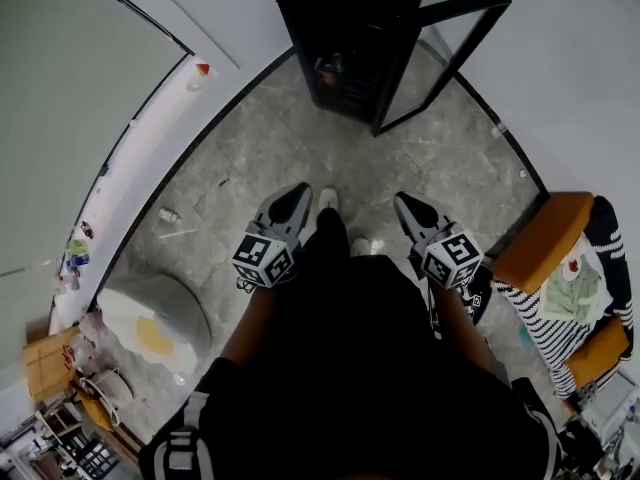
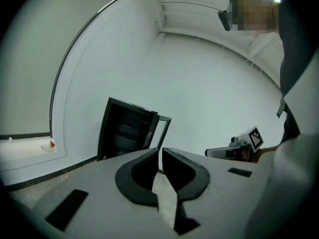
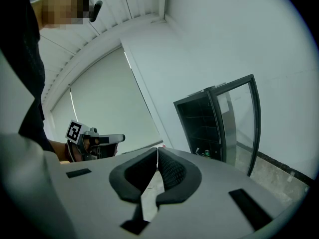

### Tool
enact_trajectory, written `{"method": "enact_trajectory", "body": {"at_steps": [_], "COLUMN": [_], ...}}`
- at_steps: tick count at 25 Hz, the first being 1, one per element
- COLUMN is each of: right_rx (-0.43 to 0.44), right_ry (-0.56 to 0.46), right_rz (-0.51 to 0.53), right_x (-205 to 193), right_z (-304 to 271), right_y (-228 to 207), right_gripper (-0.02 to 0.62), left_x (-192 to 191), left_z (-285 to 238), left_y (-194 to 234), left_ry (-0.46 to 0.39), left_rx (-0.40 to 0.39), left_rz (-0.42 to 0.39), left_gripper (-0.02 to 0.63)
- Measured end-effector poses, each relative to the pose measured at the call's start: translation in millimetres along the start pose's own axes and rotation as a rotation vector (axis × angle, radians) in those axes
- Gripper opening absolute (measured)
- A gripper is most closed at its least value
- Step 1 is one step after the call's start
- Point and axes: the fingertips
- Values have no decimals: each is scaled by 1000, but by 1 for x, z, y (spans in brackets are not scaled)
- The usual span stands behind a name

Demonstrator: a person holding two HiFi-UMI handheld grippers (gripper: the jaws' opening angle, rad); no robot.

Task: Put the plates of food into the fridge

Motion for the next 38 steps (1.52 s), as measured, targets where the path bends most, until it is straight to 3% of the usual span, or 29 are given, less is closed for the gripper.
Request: {"method": "enact_trajectory", "body": {"at_steps": [13, 22, 31, 38], "right_rx": [-47, -78, -149, -191], "right_ry": [16, 18, -20, -34], "right_rz": [-6, -28, -43, -58], "right_x": [20, 26, 40, 47], "right_z": [-92, -148, -186, -186], "right_y": [-21, -30, -47, -58], "right_gripper": [25, 25, 25, 25], "left_x": [23, 40, 47, 47], "left_z": [-65, -92, -114, -126], "left_y": [77, 138, 175, 176], "left_ry": [16, 16, 29, 43], "left_rx": [-66, -67, -106, -131], "left_rz": [33, 59, 80, 89], "left_gripper": [37, 37, 37, 37]}}
Point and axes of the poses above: the fingertips, and each gripper's own axes: z backward along the fingers, y to its left, x out of its top, and after that the axes turned 13 degrees about -y, right-handed
